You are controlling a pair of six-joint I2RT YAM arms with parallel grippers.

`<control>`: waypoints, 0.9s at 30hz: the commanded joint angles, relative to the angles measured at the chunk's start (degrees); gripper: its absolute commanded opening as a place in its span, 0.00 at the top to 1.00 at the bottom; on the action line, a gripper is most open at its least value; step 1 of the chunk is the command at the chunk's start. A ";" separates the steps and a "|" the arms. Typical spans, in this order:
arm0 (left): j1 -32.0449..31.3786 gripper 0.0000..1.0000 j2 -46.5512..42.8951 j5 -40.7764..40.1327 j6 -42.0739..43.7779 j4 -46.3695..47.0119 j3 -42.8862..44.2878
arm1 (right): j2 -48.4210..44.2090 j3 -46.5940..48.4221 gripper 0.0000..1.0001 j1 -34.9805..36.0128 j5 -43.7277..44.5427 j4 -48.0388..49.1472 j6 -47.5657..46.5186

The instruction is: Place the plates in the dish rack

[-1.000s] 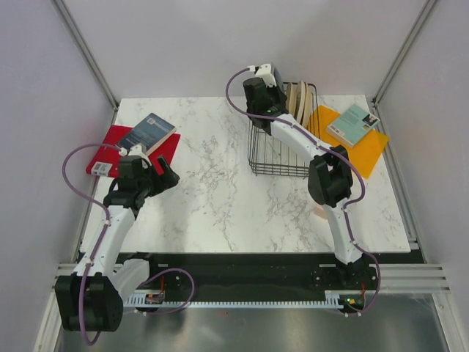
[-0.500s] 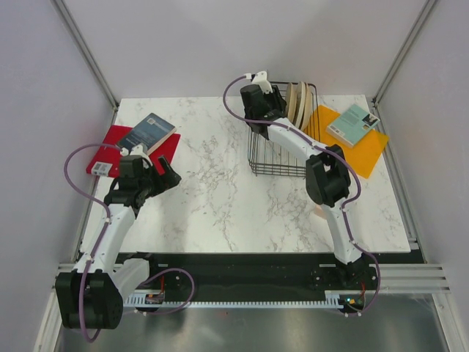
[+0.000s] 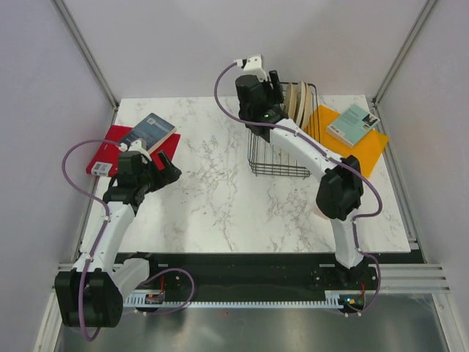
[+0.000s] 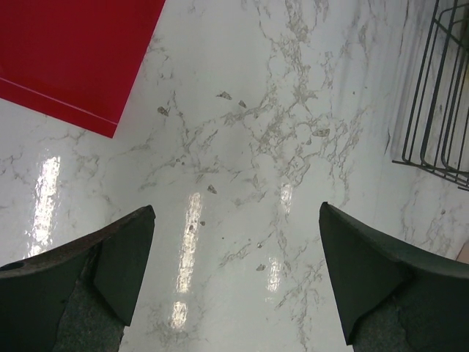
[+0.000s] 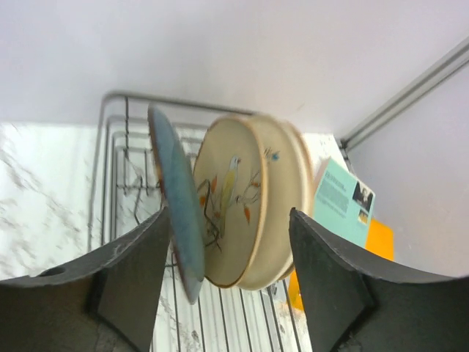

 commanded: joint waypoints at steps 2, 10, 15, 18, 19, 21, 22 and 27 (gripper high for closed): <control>0.27 0.00 0.03 0.43 1.11 2.85 3.85 | -12.97 -2.07 0.24 -0.02 -0.10 4.18 -2.32; 0.10 0.00 -2.35 2.10 3.47 3.02 4.19 | -25.01 -13.32 0.09 -0.02 -16.69 -2.92 -2.78; -2.44 0.00 -0.41 3.51 9.71 4.77 6.92 | -35.21 -25.45 0.02 -0.63 -24.97 -13.47 8.37; -4.03 0.00 0.64 4.82 12.79 5.21 9.82 | -39.60 -29.67 0.02 -3.08 -25.50 -16.55 12.59; -4.38 0.00 0.90 5.18 13.58 5.22 10.52 | -40.75 -30.29 0.02 -4.40 -26.72 -18.39 13.92; -5.26 0.00 1.95 6.31 15.86 5.48 12.63 | -43.56 -31.70 0.02 -8.27 -27.35 -20.33 15.68; -5.61 0.00 2.31 6.41 16.65 5.48 13.42 | -44.35 -32.14 0.02 -9.50 -27.26 -21.82 16.91; -6.49 0.00 5.21 5.88 20.00 5.48 17.20 | -50.68 -38.55 0.02 -16.00 -24.53 -23.41 20.52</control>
